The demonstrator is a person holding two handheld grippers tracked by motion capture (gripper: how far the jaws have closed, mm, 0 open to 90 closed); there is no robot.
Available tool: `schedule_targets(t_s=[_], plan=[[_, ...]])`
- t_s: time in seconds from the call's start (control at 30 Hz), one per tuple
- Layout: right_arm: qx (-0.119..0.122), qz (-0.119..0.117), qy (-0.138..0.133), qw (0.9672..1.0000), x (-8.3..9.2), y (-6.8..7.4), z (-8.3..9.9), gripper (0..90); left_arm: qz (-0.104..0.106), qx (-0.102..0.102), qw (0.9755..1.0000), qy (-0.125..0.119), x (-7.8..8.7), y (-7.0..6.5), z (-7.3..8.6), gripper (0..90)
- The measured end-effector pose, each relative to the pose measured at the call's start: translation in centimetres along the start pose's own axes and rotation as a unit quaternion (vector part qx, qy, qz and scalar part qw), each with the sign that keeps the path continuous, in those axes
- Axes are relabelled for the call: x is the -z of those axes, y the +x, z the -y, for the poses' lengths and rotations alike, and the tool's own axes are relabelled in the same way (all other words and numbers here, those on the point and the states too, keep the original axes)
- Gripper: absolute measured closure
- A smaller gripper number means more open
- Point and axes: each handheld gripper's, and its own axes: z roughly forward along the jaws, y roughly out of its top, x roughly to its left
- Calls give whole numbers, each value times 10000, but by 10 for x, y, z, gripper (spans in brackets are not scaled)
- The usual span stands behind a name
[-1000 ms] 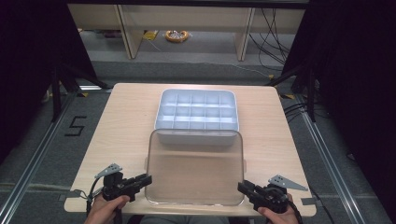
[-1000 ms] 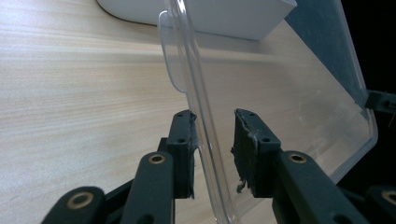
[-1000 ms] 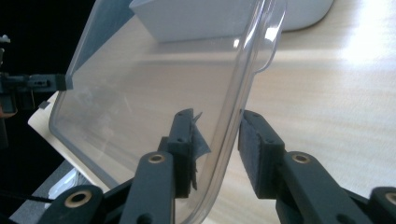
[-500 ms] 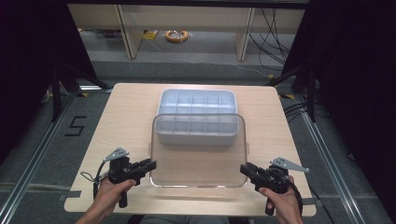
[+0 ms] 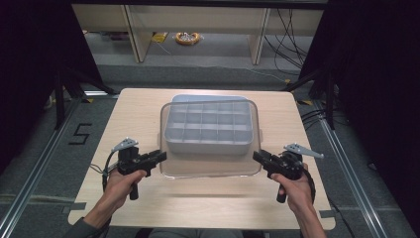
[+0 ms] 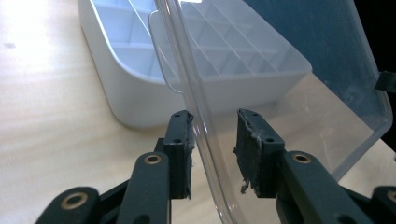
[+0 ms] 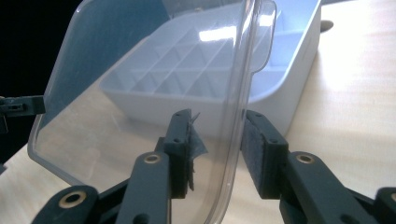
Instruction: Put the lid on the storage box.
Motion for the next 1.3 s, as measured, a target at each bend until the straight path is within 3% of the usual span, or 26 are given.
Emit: schedule_targets(t_s=[0.07,0.1,0.13,0.23,0.27,0.3,0.33,0.43,0.57,0.6,0.7,0.73,0.77,0.8,0.83,0.9,0.93,1.03,1.07,1.13,1.17,1.2,1.23,1.3], plan=[[162,3,-99,9998,-4,-3,-7,652,-48,-4,10000,-49,-4,1,-8,652],[-13,-22,-92,10000,-6,0,-11,652,-18,-16,10000,-74,-6,2,-13,652],[-27,76,-89,9999,-8,-1,-16,651,-35,-22,10000,-88,-7,3,-16,652],[91,76,-185,9998,-14,-5,-25,651,-95,-19,9999,-114,-11,4,-25,651],[-29,99,-146,9998,-15,-4,-28,651,-98,-13,9998,-147,-14,5,-28,651],[122,83,-219,9997,-19,-7,-32,651,-140,14,9998,-128,-15,6,-29,651],[7,137,-199,9997,-20,-5,-34,651,-137,31,9998,-141,-17,7,-31,651],[104,132,-216,9996,-25,-8,-41,652,-190,58,9997,-125,-22,11,-36,651],[-2,219,-184,9996,-33,-7,-47,652,-228,84,9996,-128,-27,16,-42,650],[128,232,-204,9994,-35,-9,-49,652,-238,97,9995,-162,-29,17,-43,650],[56,229,-201,9995,-39,-9,-52,652,-268,132,9995,-139,-32,19,-48,650],[136,232,-225,9994,-40,-11,-53,652,-266,135,9994,-153,-33,20,-50,649],[-34,272,-169,9995,-41,-9,-54,652,-276,123,9995,-131,-34,20,-51,650],[83,262,-198,9994,-42,-11,-56,652,-307,128,9994,-126,-35,20,-53,649],[-81,313,-134,9994,-42,-9,-57,652,-310,131,9994,-124,-36,20,-55,650],[92,304,-218,9993,-45,-14,-60,652,-325,127,9993,-136,-39,20,-58,649],[-48,355,-189,9992,-46,-12,-61,651,-350,123,9992,-136,-40,20,-60,649],[19,417,-194,9989,-51,-14,-65,646,-406,144,9989,-165,-44,21,-65,650],[-135,390,-160,9990,-51,-13,-66,645,-431,150,9988,-167,-45,21,-67,650],[60,465,-200,9987,-55,-17,-68,644,-453,187,9986,-173,-47,22,-70,650],[-178,419,-140,9989,-56,-13,-69,642,-468,175,9986,-173,-48,23,-72,651],[-196,486,-131,9985,-58,-13,-70,640,-475,198,9985,-171,-49,24,-73,651],[7,527,-167,9985,-61,-18,-71,638,-487,211,9984,-169,-50,24,-74,652],[-22,545,-155,9984,-64,-19,-71,635,-507,213,9983,-167,-53,25,-77,652]])
